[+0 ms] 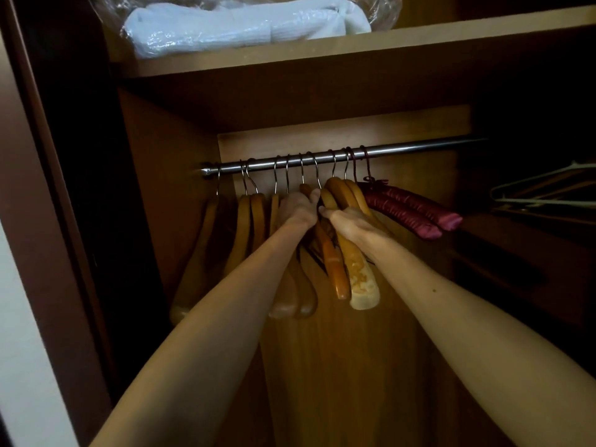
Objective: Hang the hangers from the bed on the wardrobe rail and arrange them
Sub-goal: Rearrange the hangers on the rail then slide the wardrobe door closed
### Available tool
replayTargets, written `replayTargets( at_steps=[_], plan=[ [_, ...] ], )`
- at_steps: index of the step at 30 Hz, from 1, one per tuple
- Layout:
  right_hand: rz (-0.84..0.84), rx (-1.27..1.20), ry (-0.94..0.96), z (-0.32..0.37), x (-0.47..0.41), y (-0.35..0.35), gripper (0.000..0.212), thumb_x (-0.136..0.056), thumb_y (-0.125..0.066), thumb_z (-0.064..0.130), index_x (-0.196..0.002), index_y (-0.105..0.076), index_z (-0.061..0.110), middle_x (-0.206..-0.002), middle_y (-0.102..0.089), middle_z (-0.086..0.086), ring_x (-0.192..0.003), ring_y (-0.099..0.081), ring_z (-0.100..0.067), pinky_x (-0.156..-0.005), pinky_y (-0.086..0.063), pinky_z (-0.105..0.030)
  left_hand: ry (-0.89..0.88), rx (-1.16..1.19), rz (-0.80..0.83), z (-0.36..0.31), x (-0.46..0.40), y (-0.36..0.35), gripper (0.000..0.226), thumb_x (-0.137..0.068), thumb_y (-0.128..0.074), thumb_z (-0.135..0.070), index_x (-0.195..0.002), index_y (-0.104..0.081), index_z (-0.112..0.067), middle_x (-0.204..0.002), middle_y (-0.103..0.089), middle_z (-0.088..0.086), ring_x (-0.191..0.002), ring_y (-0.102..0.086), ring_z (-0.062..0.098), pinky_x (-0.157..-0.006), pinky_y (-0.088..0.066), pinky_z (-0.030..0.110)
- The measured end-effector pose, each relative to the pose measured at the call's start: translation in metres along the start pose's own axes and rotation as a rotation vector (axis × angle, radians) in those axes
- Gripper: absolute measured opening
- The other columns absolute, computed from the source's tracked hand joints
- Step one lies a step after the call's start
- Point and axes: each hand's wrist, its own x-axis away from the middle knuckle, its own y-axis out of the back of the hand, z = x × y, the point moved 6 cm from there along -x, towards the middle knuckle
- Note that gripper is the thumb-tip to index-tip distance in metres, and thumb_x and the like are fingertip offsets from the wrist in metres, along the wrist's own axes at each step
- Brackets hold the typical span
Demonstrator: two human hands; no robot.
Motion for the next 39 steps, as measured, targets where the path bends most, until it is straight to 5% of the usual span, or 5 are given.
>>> replayTargets(
  at_steps=[8,19,26,30,39],
  plan=[
    [-0.158,0.379,0.151,-0.003,0.023,0.004,0.044,-0.099,-0.05,0.042,-0.13,-0.06,0.012,-0.129,-0.062,-0.013,-0.119,-0.058,-0.033,-0.094,-0.048,-0.04,-0.09,-0.186,0.007,0.008,0.008,0.001,0.041,-0.102,-0.05,-0.039,-0.126,-0.061,-0.008,-0.146,-0.047,0.01,-0.134,-0.045,0.031,-0.104,-0.045,0.042],
    [-0.223,0.626,0.296,-0.02,0.086,0.006,0.029,-0.092,-0.061,0.04,-0.097,-0.065,0.012,-0.09,-0.065,-0.007,-0.089,-0.066,-0.03,-0.07,-0.053,-0.036,-0.27,-0.368,-0.205,0.003,0.062,0.022,0.019,-0.094,-0.063,-0.029,-0.102,-0.066,-0.013,-0.109,-0.062,0.008,-0.103,-0.064,0.028,-0.076,-0.046,0.033],
    [-0.3,0.469,0.396,-0.061,0.161,0.03,0.022,-0.098,-0.058,0.035,-0.103,-0.066,0.015,-0.087,-0.068,-0.001,-0.073,-0.068,-0.018,-0.064,-0.056,-0.031,-0.888,-0.035,-0.508,0.022,0.189,0.017,0.015,-0.091,-0.059,-0.022,-0.1,-0.066,-0.011,-0.097,-0.06,0.002,-0.086,-0.055,0.014,-0.067,-0.046,0.024],
    [-0.19,0.475,0.259,-0.147,0.206,0.027,0.014,-0.093,-0.064,0.026,-0.09,-0.072,0.015,-0.081,-0.074,-0.002,-0.066,-0.07,-0.017,-0.056,-0.057,-0.032,-1.101,0.118,-0.289,0.047,0.252,-0.04,0.009,-0.086,-0.062,-0.015,-0.089,-0.068,-0.01,-0.083,-0.064,0.002,-0.073,-0.057,0.014,-0.061,-0.046,0.024],
    [-0.028,0.546,-0.168,-0.307,0.253,0.051,0.01,-0.088,-0.062,0.01,-0.092,-0.062,0.02,-0.072,-0.06,0.009,-0.058,-0.059,-0.007,-0.046,-0.045,-0.017,-0.651,0.1,0.542,0.021,0.295,-0.248,0.02,-0.093,-0.064,-0.03,-0.11,-0.07,-0.022,-0.097,-0.074,-0.007,-0.087,-0.07,0.01,-0.079,-0.061,0.036]
  ],
)
